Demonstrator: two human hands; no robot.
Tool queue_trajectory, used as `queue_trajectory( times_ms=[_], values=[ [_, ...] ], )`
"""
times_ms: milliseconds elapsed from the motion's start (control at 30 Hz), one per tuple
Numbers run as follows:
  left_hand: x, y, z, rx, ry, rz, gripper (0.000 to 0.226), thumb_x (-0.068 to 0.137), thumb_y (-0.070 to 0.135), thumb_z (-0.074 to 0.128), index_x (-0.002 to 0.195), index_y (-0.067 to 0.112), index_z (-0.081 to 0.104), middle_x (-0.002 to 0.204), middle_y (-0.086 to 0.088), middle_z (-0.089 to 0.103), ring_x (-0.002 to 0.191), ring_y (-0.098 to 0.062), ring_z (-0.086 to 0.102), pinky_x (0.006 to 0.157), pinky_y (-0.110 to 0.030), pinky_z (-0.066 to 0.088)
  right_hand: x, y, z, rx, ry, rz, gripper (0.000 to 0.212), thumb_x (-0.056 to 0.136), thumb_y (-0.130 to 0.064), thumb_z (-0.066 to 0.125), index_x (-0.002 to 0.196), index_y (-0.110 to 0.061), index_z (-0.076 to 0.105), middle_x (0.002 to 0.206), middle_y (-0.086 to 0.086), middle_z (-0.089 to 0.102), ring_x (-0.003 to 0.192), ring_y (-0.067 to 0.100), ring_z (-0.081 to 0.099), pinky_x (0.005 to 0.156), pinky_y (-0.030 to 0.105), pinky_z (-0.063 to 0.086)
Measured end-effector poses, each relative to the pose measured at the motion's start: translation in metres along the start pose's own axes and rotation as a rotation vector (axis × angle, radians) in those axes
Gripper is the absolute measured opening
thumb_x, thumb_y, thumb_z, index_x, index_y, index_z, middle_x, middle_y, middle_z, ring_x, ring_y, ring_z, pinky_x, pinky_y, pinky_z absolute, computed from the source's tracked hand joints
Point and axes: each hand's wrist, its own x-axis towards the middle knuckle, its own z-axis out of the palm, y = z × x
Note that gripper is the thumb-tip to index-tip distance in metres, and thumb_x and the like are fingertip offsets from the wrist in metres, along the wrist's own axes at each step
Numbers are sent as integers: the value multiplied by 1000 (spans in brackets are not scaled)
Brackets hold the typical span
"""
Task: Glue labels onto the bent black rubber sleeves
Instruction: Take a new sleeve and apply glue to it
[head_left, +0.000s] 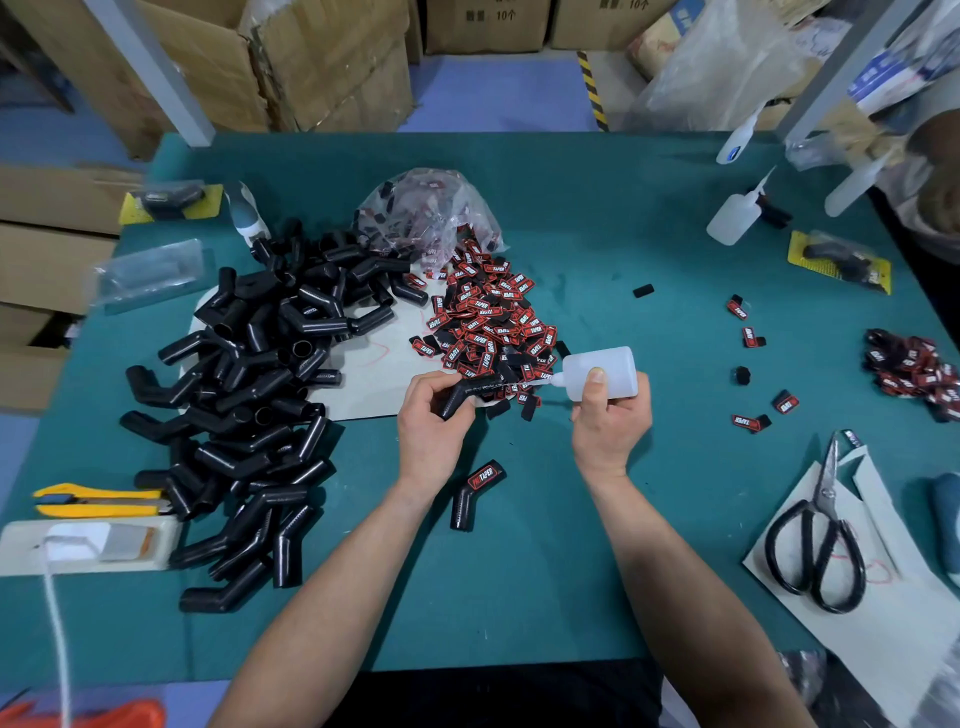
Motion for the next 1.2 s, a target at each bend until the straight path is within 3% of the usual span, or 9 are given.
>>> queue_trajectory(
  times_ms=[167, 367, 467, 900, 967, 1067, 1200],
  values=[
    [0, 1, 0, 16, -8, 13, 32, 84, -1, 78, 103, 23, 69, 108, 3, 67, 105, -17, 66, 100, -38, 53, -2, -3, 2, -42, 12, -48, 18, 81, -55, 65, 72, -48, 51, 64, 8, 53, 56, 40, 59, 50, 57, 48],
    [0, 0, 0, 13, -3, 15, 36, 84, -1, 78, 100, 30, 68, 107, 3, 67, 105, -18, 67, 100, -40, 54, -1, 0, 3, 8, 12, 0, 30, 81, -53, 65, 75, -30, 46, 65, 11, 53, 56, 42, 58, 50, 58, 48],
    [0, 0, 1, 0, 5, 12, 40, 84, -1, 77, 99, 34, 67, 108, 1, 67, 105, -21, 67, 101, -44, 54, 1, 1, 2, 24, 28, -1, 30, 81, -51, 65, 75, -29, 45, 66, 8, 51, 57, 47, 55, 51, 57, 48],
    [0, 0, 0, -2, -11, -15, 29, 85, 2, 79, 106, 20, 70, 112, -1, 68, 109, -23, 67, 102, -49, 52, 1, 0, 3, 73, 21, 4, 29, 82, -50, 65, 76, -28, 46, 66, 12, 52, 58, 44, 57, 51, 55, 48],
    [-1, 1, 0, -5, -10, -11, 30, 85, 2, 79, 105, 22, 70, 112, 0, 68, 108, -22, 67, 102, -47, 53, -1, -2, 3, 97, 7, -9, 29, 83, -50, 64, 77, -28, 46, 63, 15, 55, 52, 39, 58, 48, 50, 48],
    [0, 1, -1, -20, -3, -26, 36, 86, 5, 79, 101, 34, 67, 112, 2, 69, 107, -18, 67, 101, -39, 54, -2, -3, 2, 218, -52, 24, 25, 86, -44, 64, 82, -24, 50, 60, -2, 61, 40, 23, 56, 43, 29, 43],
    [1, -1, -2, -53, 18, -42, 37, 86, 6, 79, 100, 37, 66, 109, 6, 71, 99, -8, 68, 91, -23, 53, 2, -4, 2, 218, -238, 29, 24, 83, -38, 69, 92, -19, 57, 69, 0, 68, 50, 17, 63, 46, 25, 47]
  ],
)
